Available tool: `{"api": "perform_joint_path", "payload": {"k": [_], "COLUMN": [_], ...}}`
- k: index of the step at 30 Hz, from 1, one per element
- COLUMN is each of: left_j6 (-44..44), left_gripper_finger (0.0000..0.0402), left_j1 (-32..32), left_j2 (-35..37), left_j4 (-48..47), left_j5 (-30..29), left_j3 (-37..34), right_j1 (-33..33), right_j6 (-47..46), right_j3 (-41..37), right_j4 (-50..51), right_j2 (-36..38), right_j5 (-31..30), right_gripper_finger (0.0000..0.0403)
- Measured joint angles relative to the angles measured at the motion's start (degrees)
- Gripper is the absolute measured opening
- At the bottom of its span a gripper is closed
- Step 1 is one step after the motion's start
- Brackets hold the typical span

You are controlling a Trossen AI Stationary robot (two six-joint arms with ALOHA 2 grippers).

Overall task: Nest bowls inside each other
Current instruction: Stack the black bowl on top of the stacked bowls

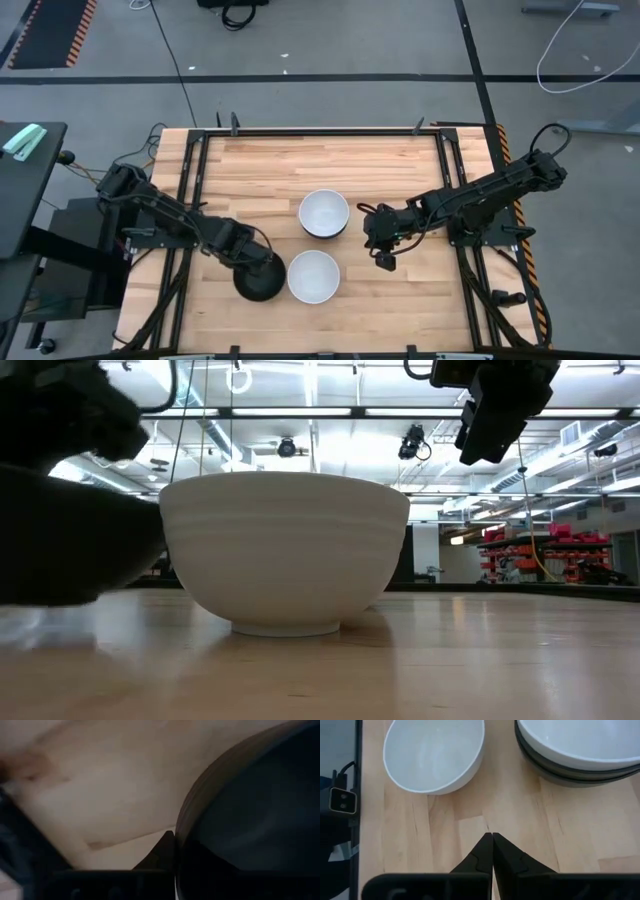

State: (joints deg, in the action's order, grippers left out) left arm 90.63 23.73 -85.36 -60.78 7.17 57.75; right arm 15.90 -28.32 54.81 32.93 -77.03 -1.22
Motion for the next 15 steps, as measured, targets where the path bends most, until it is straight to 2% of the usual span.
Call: {"api": "perform_joint_path", "payload": {"k": [6,11,15], "left_j6": [-8.62,-16.81,-23.37], "left_gripper_finger": [0.001,0.0011,0.001], "left_j1": [-4.64,-10.58,-16.67], "left_j2": [0.0,0.0,0.02], "left_j4": [-12.36,-17.2,-17.14], "left_j5": [-2.41,-6.49,-10.19], "left_j3": [8.06,16.01,22.05], "right_j1": [0.02,0.02,0.02], "right_j6": [-0.22,-0.22,-0.15], "right_j3": [0.0,0.0,0.0], "right_j4": [0.0,0.0,0.03], "right_j2": [0.0,-0.02,-0.02], "right_j5": [0.03,0.03,0.03], "right_gripper_finger": [0.0009,0.001,0.0009]}}
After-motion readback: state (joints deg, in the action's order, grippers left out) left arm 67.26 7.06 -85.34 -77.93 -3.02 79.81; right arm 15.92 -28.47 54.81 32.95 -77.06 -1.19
